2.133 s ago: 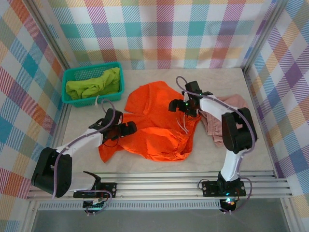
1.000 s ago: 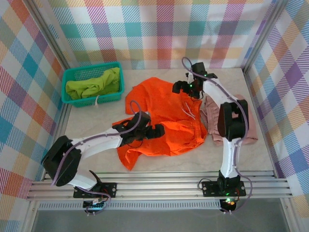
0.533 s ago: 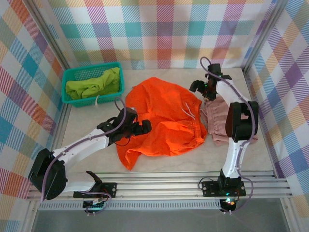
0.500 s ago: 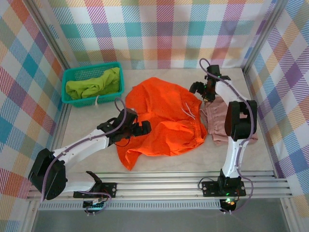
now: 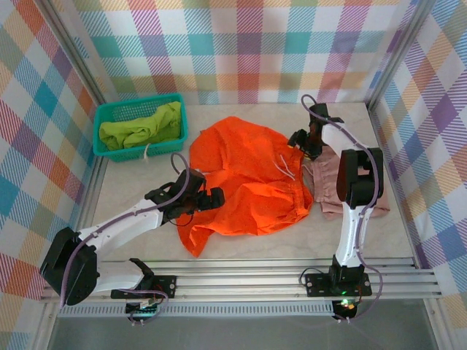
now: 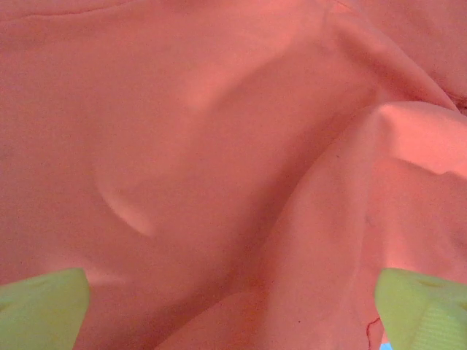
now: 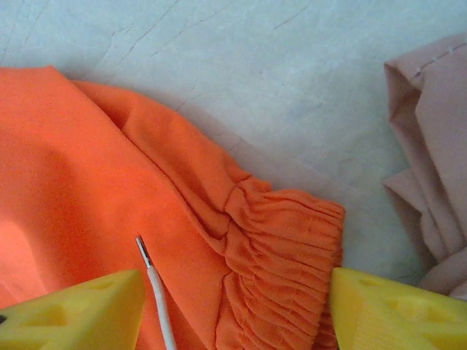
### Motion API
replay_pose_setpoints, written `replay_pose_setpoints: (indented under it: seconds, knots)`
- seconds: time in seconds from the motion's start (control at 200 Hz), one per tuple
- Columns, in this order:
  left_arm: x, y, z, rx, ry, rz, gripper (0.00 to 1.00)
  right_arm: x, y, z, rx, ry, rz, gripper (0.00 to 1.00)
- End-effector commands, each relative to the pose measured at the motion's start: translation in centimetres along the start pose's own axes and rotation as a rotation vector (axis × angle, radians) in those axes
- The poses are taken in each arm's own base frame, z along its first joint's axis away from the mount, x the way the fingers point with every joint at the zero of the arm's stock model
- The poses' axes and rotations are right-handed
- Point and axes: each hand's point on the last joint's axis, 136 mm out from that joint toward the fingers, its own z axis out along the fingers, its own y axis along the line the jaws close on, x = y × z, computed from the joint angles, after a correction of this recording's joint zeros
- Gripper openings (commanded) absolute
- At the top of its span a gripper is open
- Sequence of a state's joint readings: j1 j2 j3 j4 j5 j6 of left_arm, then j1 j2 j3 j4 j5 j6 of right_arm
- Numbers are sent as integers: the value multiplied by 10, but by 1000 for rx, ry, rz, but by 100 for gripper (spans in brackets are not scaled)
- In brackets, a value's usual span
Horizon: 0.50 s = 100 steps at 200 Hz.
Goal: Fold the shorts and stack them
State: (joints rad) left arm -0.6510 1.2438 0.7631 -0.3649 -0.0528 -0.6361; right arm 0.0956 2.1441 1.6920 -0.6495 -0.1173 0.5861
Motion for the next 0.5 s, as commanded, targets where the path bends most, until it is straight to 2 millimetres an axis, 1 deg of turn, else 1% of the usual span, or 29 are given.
replay_pose_setpoints:
  seconds: [0.0,0.065,0.155,0.21,0.285,0.33,0.37,0.405,0.495]
  knots:
    - [0,11,-4,-32,-15,-14,100,6,1,13,-24,40,51,61]
    - [0,12,-4,-34,-19,-15,100,6,2,15,-29,43,61,57]
    - [1,15,-4,-42,-23,-19,100,6,2,18,-31,48,64,45]
    - [0,17,-6,-47,-30,-21,100,5,3,18,-37,49,66,35]
    - [-2,21,-8,-62,-45,-27,100,1,12,14,-73,38,47,15]
    - [-4,22,-11,-64,-62,-32,100,-5,23,7,-117,18,19,5]
    - [-6,24,-13,-70,-76,-37,100,-11,35,-4,-160,-3,-10,0]
    - [-7,26,-15,-74,-85,-42,100,-15,44,-14,-193,-24,-34,0]
    - [-11,30,-20,-84,-117,-54,100,-26,74,-52,-304,-93,-138,0]
